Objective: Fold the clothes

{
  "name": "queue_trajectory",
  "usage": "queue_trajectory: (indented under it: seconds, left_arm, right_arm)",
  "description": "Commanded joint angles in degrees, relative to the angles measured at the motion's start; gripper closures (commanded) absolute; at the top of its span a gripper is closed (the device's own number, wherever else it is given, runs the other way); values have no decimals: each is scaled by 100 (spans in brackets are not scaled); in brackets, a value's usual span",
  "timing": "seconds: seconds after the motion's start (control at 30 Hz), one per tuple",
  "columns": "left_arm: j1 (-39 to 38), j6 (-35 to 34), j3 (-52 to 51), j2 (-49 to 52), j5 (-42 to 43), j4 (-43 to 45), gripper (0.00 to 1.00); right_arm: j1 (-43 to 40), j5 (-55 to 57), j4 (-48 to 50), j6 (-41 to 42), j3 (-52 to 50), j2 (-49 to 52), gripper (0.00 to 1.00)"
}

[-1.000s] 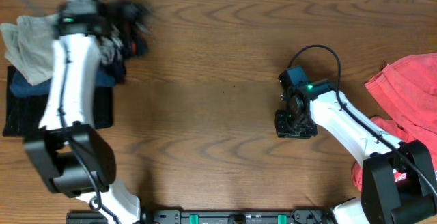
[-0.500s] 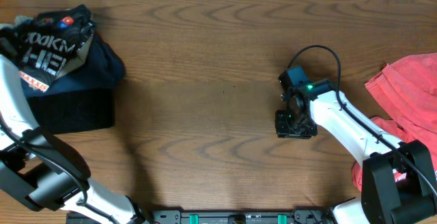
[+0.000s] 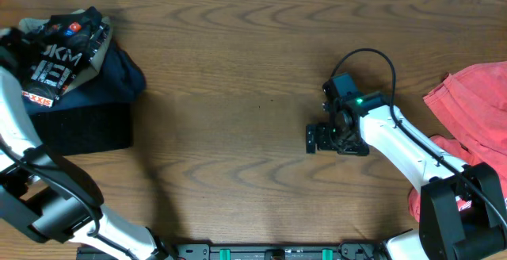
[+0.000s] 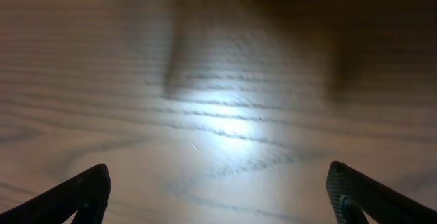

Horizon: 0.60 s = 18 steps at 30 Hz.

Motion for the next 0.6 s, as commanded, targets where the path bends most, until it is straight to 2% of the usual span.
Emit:
queue_trajectory:
  seconds: [0.0, 0.13, 0.33, 0.43, 0.57]
  left_arm:
    - [-378, 372, 15, -310, 122, -20, 2]
    - [-951, 525, 15, -592, 131, -140, 2]
    - [-2264, 754, 15, -627, 153, -717, 2]
    - [-2973, 752, 15, -527, 157, -1292, 2]
    - [-3766, 752, 15, -382, 122, -2544, 2]
  right_arm:
    - [-79, -114, 133, -81, 79, -90, 1]
    - [-105, -221, 415, -127, 79, -90, 1]
    - [-553, -761, 1174, -146, 92, -90, 1]
    - [-949, -844, 1239, -361, 208, -90, 1]
    - [-1530, -863, 667, -857, 452, -90, 1]
